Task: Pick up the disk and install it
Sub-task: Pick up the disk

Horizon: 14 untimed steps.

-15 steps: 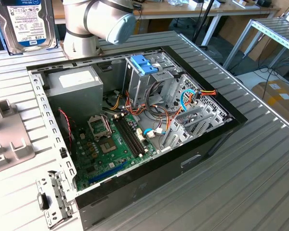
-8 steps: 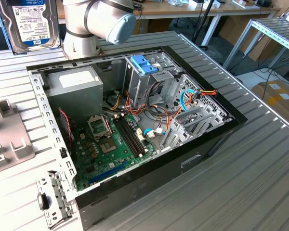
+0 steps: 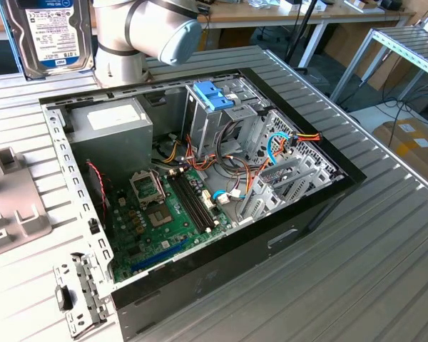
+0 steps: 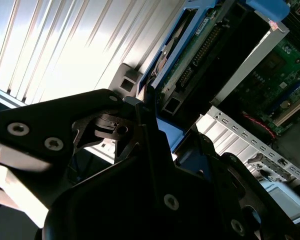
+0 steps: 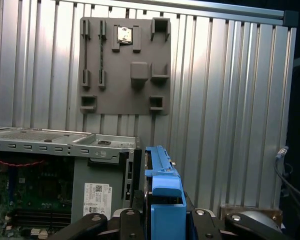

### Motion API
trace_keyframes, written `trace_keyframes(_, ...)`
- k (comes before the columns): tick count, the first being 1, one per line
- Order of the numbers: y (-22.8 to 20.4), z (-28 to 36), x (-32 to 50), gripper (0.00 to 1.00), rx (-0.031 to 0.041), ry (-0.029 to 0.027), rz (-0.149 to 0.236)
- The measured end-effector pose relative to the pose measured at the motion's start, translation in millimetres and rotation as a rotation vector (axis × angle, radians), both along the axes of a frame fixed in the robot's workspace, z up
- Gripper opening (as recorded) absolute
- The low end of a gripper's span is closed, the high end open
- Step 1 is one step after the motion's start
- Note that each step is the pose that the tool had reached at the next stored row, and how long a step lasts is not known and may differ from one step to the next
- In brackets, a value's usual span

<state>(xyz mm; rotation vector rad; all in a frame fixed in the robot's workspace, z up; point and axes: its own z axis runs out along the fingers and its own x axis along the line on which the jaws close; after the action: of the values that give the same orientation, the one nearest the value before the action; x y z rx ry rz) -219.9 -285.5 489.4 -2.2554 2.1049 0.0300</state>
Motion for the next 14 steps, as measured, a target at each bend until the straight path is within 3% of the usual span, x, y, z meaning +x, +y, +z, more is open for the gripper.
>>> trace_keyframes(3, 0.0, -0.1, 2.5, 0.37, 0.0001, 0.0000, 0.000)
trace_keyframes(7, -0.3, -0.8, 23.8, 0.37, 0.0000, 0.0000, 0.000)
trace_keyframes(14, -0.4, -1.0, 30.4, 0.37, 0.0000, 0.0000, 0.000)
